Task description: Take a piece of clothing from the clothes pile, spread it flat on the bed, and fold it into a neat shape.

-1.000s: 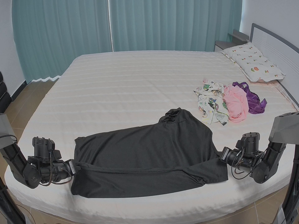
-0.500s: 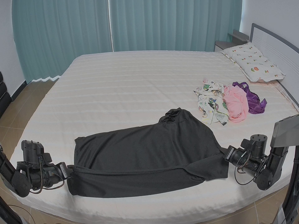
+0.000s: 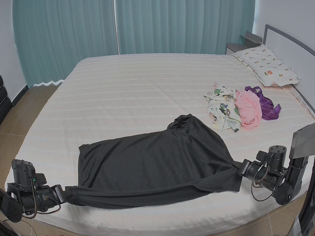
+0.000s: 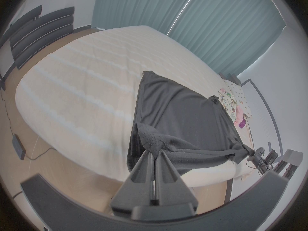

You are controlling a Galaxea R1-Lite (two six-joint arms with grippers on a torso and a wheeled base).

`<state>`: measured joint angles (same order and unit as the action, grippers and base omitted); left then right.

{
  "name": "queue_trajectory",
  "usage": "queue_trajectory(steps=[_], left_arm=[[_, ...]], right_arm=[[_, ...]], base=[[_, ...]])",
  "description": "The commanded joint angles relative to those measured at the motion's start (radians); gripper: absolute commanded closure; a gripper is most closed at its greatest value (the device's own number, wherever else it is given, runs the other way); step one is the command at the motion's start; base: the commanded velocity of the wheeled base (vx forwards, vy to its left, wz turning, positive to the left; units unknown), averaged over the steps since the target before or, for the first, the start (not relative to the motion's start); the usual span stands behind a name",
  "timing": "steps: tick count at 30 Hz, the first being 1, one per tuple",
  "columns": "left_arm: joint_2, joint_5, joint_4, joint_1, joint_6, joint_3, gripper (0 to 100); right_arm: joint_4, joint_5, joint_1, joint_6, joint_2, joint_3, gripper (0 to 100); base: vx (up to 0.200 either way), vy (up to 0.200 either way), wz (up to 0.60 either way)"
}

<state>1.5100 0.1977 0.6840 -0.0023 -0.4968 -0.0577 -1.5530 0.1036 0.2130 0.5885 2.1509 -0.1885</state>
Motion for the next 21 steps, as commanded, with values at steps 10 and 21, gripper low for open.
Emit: queue_trajectory(steps=[10,21], left_arm=[[-0.212,0.036,-0.313,-0.007,0.009,-0.053,100],[-0.031,0.031,-0.304,0.004,-0.006,-0.157,100]], right_arm=[[-0.009,0.021,-0.018,-0.024,-0.029,0.044,100],[-0.009,0.018,-0.023,-0.039,0.064,-0.026,100]], base=[[0.000,0.000,0.00],[0.000,0.000,0.00]])
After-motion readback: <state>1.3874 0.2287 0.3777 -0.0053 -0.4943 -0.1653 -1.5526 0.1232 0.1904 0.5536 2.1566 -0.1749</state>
